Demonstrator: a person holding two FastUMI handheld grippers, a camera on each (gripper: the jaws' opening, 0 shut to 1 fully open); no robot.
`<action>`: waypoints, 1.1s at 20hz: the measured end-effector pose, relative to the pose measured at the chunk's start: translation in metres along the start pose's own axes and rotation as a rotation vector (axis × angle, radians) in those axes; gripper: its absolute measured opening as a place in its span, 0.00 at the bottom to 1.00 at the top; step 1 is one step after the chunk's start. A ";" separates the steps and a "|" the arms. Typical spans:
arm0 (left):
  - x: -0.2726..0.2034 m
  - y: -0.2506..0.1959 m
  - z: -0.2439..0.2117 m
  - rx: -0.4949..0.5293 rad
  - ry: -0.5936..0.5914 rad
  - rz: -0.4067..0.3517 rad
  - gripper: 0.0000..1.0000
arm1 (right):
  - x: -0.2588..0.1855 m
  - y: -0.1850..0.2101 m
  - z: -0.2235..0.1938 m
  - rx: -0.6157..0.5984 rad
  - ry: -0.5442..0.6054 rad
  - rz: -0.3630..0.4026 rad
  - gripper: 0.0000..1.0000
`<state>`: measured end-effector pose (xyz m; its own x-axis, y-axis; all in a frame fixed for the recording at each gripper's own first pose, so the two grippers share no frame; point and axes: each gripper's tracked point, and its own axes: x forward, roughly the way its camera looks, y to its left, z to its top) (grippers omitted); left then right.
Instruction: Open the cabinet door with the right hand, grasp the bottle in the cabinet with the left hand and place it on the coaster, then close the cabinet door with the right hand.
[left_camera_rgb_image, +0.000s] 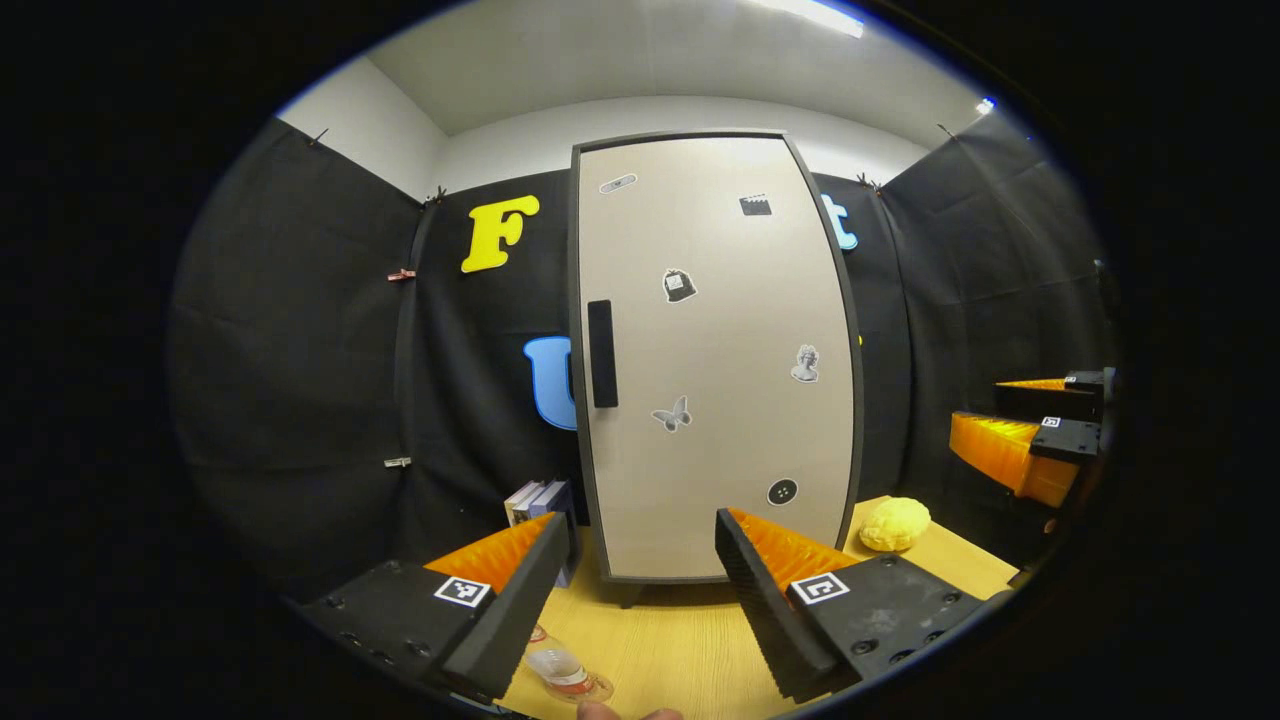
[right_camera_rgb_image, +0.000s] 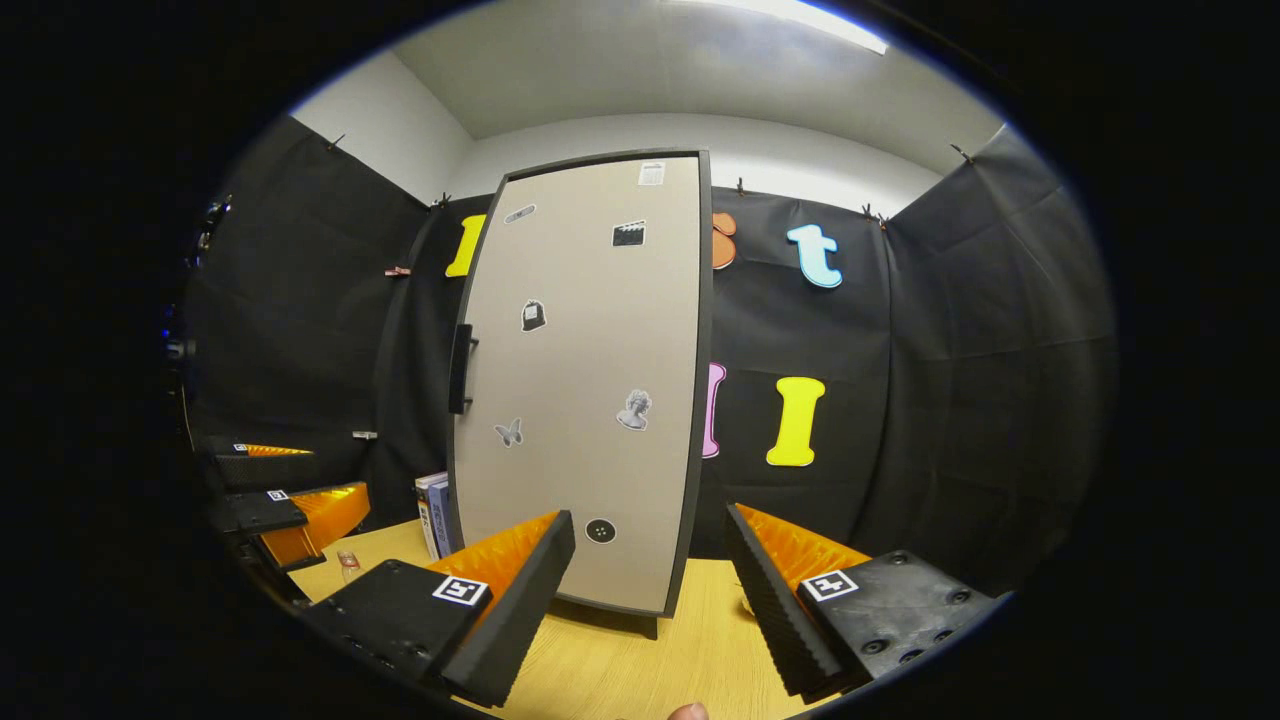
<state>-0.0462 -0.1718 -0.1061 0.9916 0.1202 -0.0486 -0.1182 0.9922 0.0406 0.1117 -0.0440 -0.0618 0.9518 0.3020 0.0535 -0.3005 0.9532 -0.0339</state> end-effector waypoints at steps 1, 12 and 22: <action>0.000 0.000 0.000 -0.001 -0.001 -0.001 0.93 | 0.000 0.000 0.000 0.002 0.000 0.000 0.98; -0.006 0.001 0.003 0.004 -0.007 -0.003 0.93 | -0.006 0.002 0.004 0.006 -0.009 -0.002 0.98; -0.010 0.002 0.004 0.005 -0.011 -0.005 0.93 | -0.008 0.004 0.004 0.006 -0.009 0.001 0.98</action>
<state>-0.0560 -0.1708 -0.1015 0.9926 0.1152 -0.0383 -0.1135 0.9925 0.0451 0.1028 -0.0427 -0.0580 0.9510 0.3029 0.0622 -0.3017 0.9530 -0.0274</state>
